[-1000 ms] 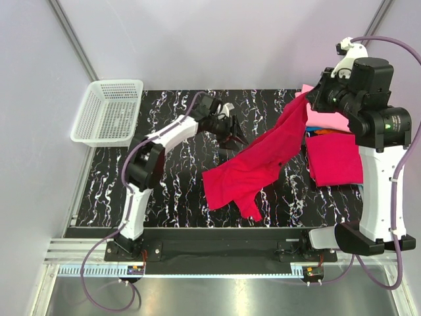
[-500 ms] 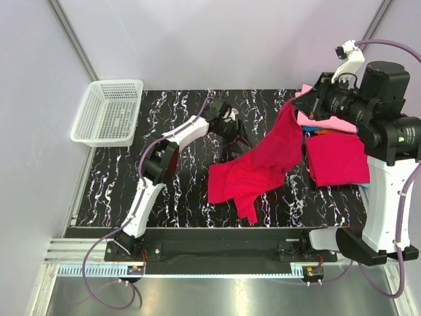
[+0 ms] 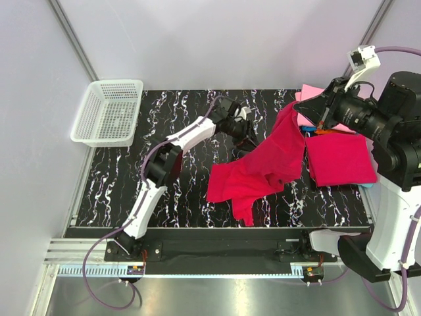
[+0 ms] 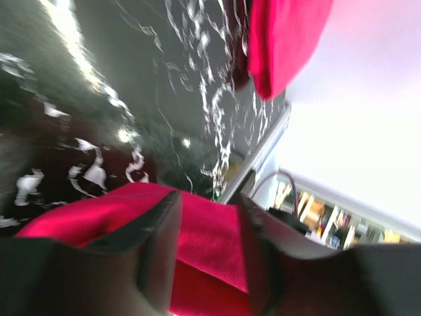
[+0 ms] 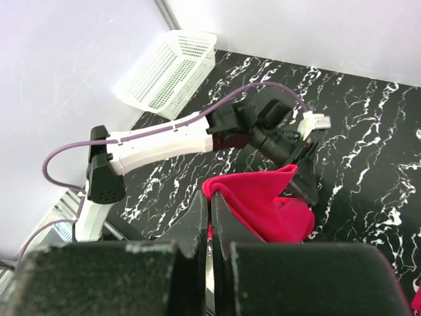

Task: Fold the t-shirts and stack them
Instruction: Fold the tshirt

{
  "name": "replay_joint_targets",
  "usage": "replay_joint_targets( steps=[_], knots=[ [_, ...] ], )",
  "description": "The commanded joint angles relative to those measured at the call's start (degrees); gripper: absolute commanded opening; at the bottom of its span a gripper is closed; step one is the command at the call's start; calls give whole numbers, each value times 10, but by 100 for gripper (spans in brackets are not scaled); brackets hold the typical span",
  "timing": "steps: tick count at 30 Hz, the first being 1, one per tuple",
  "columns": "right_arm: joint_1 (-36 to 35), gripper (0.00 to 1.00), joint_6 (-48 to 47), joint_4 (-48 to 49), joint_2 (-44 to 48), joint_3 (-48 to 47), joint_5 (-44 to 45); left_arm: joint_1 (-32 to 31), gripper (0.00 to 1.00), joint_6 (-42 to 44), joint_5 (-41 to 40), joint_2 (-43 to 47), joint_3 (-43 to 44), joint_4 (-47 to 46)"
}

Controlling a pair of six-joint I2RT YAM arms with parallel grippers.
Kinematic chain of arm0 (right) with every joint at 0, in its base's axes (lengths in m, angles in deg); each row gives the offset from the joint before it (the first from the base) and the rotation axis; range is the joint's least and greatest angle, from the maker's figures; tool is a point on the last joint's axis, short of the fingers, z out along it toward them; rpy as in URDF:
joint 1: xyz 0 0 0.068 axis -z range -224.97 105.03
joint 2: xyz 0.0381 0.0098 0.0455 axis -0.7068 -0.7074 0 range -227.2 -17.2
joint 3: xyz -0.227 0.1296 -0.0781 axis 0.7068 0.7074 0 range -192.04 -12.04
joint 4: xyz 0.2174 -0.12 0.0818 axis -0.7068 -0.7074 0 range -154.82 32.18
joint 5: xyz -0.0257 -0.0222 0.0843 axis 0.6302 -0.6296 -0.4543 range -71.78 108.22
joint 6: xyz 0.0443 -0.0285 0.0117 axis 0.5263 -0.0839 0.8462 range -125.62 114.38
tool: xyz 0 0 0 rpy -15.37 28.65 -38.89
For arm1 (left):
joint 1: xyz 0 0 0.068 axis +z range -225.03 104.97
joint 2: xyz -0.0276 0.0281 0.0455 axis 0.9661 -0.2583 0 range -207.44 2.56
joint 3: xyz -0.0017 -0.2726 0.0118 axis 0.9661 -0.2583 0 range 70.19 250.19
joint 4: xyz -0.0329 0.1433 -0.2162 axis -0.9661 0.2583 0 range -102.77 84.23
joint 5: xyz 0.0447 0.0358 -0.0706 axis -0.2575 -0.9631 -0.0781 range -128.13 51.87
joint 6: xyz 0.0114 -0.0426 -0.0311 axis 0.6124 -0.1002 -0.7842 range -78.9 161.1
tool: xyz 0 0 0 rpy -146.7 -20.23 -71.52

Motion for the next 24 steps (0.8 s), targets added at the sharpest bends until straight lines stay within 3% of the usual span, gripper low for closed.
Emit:
replay_joint_targets(
  steps=[1,2,4,5,17,22,23,24],
  knots=[
    [1,0,3,4,-4,-22,36,-12,36,25,72,40,-27,-11],
    [1,0,2,1,-6,-26,48,-12,29,31,82,52,-40,-12],
    [1,0,1,-9,-12,-36,75,-11,2,54,95,94,-81,-12],
    [1,0,0,-11,-18,-41,90,-10,0,59,97,107,-95,-12],
    [1,0,-4,-44,-50,-76,228,59,0,71,-34,280,-176,-1],
    [1,0,2,-41,-57,-55,232,73,0,92,-50,283,-157,44],
    [1,0,5,-37,-59,-49,231,72,13,96,-55,279,-154,59],
    [1,0,6,-34,-60,-46,231,72,17,99,-64,277,-162,79]
  ],
)
